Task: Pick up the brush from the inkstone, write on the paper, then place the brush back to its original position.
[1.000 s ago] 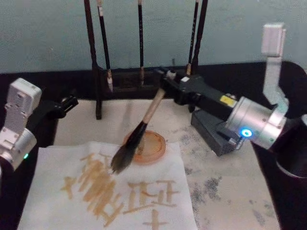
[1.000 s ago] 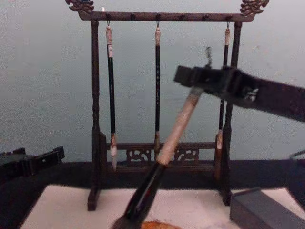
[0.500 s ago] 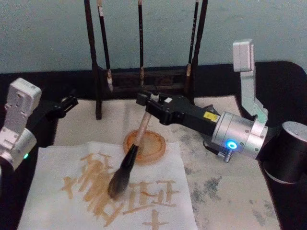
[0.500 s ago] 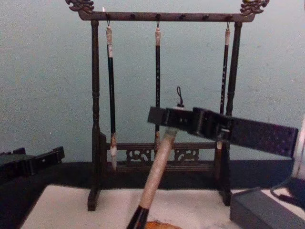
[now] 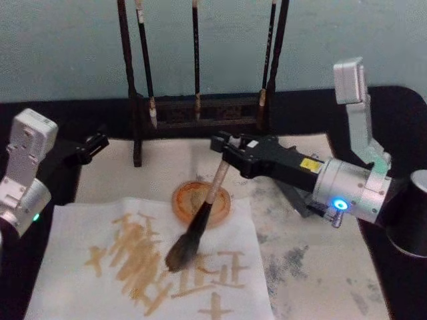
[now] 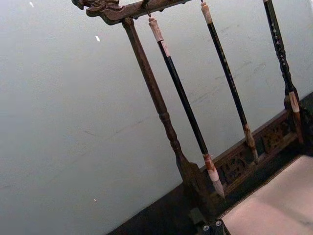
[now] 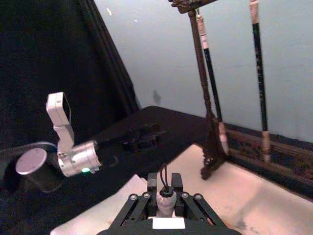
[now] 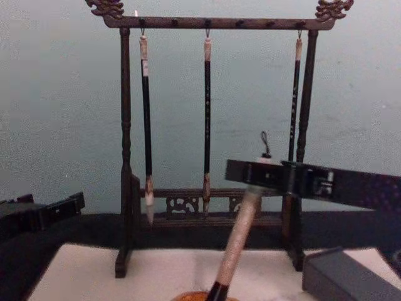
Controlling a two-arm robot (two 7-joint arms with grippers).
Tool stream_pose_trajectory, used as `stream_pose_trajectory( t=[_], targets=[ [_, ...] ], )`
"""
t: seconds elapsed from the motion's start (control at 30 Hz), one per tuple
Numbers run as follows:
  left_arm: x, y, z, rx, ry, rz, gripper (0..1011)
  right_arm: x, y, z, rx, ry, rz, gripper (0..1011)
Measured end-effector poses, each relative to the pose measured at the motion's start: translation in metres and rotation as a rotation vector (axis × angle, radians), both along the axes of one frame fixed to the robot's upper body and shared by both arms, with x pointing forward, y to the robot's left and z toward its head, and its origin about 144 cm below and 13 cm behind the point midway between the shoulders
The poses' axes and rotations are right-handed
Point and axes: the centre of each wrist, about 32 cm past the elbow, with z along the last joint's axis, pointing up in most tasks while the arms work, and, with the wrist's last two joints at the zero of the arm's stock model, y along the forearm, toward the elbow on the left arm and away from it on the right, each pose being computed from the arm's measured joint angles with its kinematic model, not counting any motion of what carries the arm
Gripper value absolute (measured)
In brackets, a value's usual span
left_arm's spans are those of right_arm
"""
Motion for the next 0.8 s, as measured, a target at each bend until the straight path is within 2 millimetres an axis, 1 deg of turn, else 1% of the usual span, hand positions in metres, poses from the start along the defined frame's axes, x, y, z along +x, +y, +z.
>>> stream_pose_trajectory(
  t=[0.27,0.47,0.6,0.8],
  targets=[
    [0.000,0.000,0.000,0.000,0.000,0.000,1002,-0.005,-0.013,0.005,-0.034,-0.021,-0.040,180],
    [0.000,0.000,0.000,0.000,0.000,0.000,1002,-0.009,-0.023,0.009,-0.009,-0.039,-0.075,180],
    [0.000,0.000,0.000,0.000,0.000,0.000,1002,-0.010,-0.027,0.011,0.057,-0.041,-0.092,180],
    [0.000,0.000,0.000,0.000,0.000,0.000,1002,-0.009,-0.029,0.011,0.222,-0.033,-0.120,180]
  ],
)
